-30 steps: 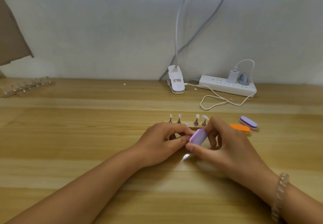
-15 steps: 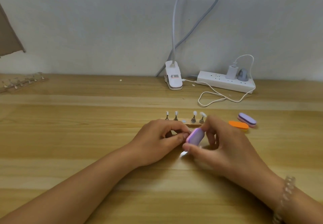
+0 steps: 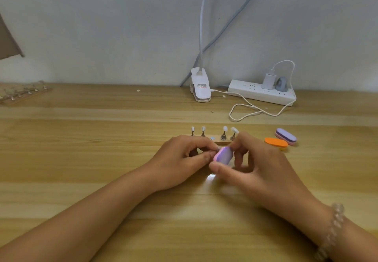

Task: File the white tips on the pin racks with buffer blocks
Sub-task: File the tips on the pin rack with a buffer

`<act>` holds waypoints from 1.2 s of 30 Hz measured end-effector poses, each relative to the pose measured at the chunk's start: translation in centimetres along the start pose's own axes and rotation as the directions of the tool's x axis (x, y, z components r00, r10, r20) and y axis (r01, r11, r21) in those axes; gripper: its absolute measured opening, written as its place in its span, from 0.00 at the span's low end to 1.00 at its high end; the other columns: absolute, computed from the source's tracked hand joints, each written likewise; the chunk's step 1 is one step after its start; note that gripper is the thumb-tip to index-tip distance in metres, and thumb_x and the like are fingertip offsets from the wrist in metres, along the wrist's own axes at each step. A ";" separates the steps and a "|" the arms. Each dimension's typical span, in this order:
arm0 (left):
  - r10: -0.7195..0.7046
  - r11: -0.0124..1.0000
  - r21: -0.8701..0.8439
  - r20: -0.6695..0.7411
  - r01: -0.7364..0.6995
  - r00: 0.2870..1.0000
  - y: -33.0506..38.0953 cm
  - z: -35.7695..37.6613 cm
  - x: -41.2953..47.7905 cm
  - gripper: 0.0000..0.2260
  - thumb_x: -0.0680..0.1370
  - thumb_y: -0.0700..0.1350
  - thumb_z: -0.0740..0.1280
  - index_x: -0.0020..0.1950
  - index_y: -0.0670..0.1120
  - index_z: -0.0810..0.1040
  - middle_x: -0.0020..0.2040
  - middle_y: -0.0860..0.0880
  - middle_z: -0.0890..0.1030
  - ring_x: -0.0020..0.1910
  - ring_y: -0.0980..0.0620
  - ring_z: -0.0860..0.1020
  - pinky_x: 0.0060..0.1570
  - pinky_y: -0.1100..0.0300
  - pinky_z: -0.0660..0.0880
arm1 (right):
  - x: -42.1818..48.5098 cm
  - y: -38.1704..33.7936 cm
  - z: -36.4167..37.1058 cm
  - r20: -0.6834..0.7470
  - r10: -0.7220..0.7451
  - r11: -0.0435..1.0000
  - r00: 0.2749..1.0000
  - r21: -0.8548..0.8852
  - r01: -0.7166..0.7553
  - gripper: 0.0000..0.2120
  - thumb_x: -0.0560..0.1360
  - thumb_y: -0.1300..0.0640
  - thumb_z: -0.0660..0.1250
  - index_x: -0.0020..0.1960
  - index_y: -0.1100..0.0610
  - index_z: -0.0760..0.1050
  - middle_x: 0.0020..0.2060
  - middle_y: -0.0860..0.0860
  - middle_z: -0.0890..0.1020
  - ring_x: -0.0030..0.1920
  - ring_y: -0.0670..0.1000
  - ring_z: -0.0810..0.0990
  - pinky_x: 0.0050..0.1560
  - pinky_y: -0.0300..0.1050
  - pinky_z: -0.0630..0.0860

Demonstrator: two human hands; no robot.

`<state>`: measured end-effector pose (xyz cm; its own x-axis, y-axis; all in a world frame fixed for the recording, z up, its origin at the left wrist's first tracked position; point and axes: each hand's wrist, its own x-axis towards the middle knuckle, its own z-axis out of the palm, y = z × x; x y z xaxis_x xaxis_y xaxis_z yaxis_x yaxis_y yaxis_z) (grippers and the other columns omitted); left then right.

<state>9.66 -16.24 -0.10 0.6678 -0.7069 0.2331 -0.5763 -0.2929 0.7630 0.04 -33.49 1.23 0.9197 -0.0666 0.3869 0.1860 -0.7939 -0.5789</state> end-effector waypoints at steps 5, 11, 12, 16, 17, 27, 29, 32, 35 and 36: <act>-0.011 0.991 -0.132 -0.029 0.007 1.000 0.4 0.1 -0.2 0.06 0.79 0.46 0.66 0.49 0.52 0.83 0.48 0.55 0.85 0.43 0.39 0.79 0.42 0.49 0.74 | 0.9 0.9 -0.8 0.018 0.183 0.838 0.983 0.520 -0.165 0.14 0.80 0.47 0.61 0.41 0.48 0.81 0.25 0.40 0.76 0.25 0.42 0.68 0.29 0.30 0.63; 0.019 0.987 -0.161 -0.052 -0.028 0.998 0.6 0.2 -0.2 0.06 0.79 0.45 0.66 0.50 0.50 0.83 0.48 0.52 0.85 0.37 0.45 0.76 0.41 0.49 0.74 | 0.6 0.9 0.3 0.046 0.078 0.891 0.996 0.444 -0.090 0.15 0.75 0.43 0.57 0.51 0.42 0.81 0.37 0.47 0.82 0.30 0.42 0.73 0.36 0.37 0.66; 0.023 0.987 -0.158 -0.056 -0.031 0.998 0.6 0.2 -0.2 0.06 0.79 0.44 0.67 0.50 0.49 0.84 0.48 0.50 0.85 0.36 0.41 0.75 0.40 0.47 0.74 | 0.6 0.9 0.3 0.041 0.073 0.890 0.996 0.447 -0.084 0.14 0.75 0.43 0.58 0.51 0.41 0.81 0.36 0.47 0.82 0.30 0.42 0.74 0.35 0.34 0.66; 0.038 0.988 -0.147 -0.076 -0.049 0.996 0.6 0.2 -0.3 0.05 0.79 0.45 0.67 0.50 0.49 0.84 0.47 0.48 0.85 0.32 0.40 0.74 0.36 0.47 0.72 | 0.5 0.6 0.2 0.039 0.004 0.908 0.999 0.419 -0.020 0.12 0.73 0.38 0.59 0.50 0.35 0.79 0.34 0.49 0.82 0.30 0.41 0.72 0.31 0.32 0.64; 0.040 0.988 -0.147 -0.080 -0.052 0.996 0.5 0.2 -0.3 0.05 0.79 0.45 0.68 0.50 0.49 0.84 0.46 0.49 0.85 0.32 0.42 0.73 0.35 0.49 0.72 | 0.5 0.4 0.2 0.041 0.003 0.908 0.999 0.419 -0.019 0.11 0.73 0.39 0.59 0.50 0.34 0.79 0.34 0.50 0.82 0.30 0.41 0.73 0.31 0.33 0.64; 0.026 0.998 -0.053 -0.105 -0.032 0.994 0.1 0.3 -0.2 0.08 0.79 0.39 0.69 0.50 0.51 0.84 0.37 0.60 0.80 0.29 0.56 0.70 0.34 0.60 0.67 | 0.0 0.5 0.3 0.056 -0.093 0.941 0.994 0.332 0.069 0.14 0.74 0.57 0.73 0.56 0.48 0.74 0.35 0.47 0.82 0.30 0.46 0.74 0.31 0.36 0.70; 0.031 0.999 -0.015 -0.091 -0.033 0.995 0.0 0.3 -0.2 0.08 0.79 0.40 0.69 0.50 0.52 0.85 0.39 0.57 0.81 0.31 0.57 0.69 0.35 0.59 0.67 | 0.1 0.4 0.4 0.050 -0.112 0.958 0.992 0.270 0.095 0.15 0.71 0.56 0.75 0.52 0.49 0.72 0.33 0.45 0.79 0.29 0.46 0.72 0.31 0.33 0.66; 0.036 0.999 0.040 -0.060 -0.033 0.998 -0.1 0.4 -0.2 0.08 0.78 0.40 0.70 0.51 0.52 0.85 0.40 0.62 0.79 0.32 0.58 0.69 0.36 0.60 0.68 | 0.5 1.0 0.3 -0.049 -0.011 0.964 0.999 0.264 0.024 0.13 0.67 0.49 0.76 0.44 0.48 0.72 0.32 0.43 0.72 0.31 0.44 0.69 0.32 0.32 0.65; 0.042 0.998 0.037 -0.016 -0.042 0.999 0.0 0.3 -0.4 0.07 0.78 0.42 0.68 0.52 0.52 0.84 0.40 0.63 0.78 0.33 0.58 0.69 0.37 0.59 0.68 | 0.1 0.8 0.5 -0.070 -0.064 0.989 0.995 0.126 0.073 0.17 0.66 0.44 0.77 0.43 0.48 0.70 0.36 0.43 0.72 0.36 0.45 0.71 0.34 0.34 0.64; 0.045 0.999 0.027 -0.006 -0.045 0.999 0.1 0.3 -0.4 0.08 0.78 0.43 0.68 0.52 0.52 0.84 0.40 0.63 0.78 0.34 0.58 0.69 0.37 0.60 0.68 | 0.0 0.6 0.6 -0.056 -0.110 0.989 0.992 0.089 0.114 0.17 0.66 0.43 0.76 0.43 0.48 0.70 0.37 0.42 0.72 0.37 0.45 0.72 0.34 0.34 0.64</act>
<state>9.19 -16.15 -0.27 0.6440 -0.7154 0.2712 -0.6183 -0.2780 0.7351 0.32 -33.60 0.45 0.8731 -0.0127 0.4874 0.3199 -0.7395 -0.5923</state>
